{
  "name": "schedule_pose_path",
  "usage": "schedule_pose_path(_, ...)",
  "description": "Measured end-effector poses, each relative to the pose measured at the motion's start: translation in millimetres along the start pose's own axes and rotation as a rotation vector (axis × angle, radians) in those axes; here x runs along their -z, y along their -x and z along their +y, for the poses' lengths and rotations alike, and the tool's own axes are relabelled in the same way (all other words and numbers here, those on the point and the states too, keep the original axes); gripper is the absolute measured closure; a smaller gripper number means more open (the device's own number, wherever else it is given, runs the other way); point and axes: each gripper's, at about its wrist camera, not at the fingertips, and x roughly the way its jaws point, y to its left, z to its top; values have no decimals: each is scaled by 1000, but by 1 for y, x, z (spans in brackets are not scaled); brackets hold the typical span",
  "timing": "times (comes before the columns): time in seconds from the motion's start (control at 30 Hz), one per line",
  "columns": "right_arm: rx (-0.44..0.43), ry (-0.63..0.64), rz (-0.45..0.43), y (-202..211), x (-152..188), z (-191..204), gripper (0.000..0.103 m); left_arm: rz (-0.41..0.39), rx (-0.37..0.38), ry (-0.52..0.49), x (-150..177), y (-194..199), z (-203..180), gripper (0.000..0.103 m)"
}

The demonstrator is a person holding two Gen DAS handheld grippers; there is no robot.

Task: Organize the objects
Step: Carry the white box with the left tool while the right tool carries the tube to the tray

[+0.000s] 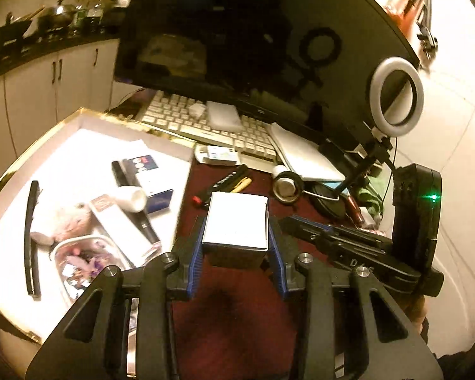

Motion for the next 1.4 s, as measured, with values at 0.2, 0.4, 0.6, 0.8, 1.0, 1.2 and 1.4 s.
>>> schedule_pose_path(0.2,53,11,76,-9,11,-3,70,22,27,34,4,-5,11,67)
schedule_pose_path(0.4,161,82,128,-17,33,3,54,1,24,42,3,2,15,67)
schedule_pose_path(0.6,171,86,153,-26,37,4,79,-42,-27,85,-2,20,37,67)
schedule_pose_path(0.8,186,113,153,-27,37,14,88,-89,-80,167,-6,40,72,67)
schedule_pose_path(1.0,133,103,99,-16,19,25,100,-109,-161,219,-16,47,103,67)
schedule_pose_path(1.2,108,150,79,-21,1,39,100,-95,-164,243,-15,46,115,67)
schedule_pose_path(1.4,121,117,163,-27,19,24,88,-96,-158,239,-15,45,116,67)
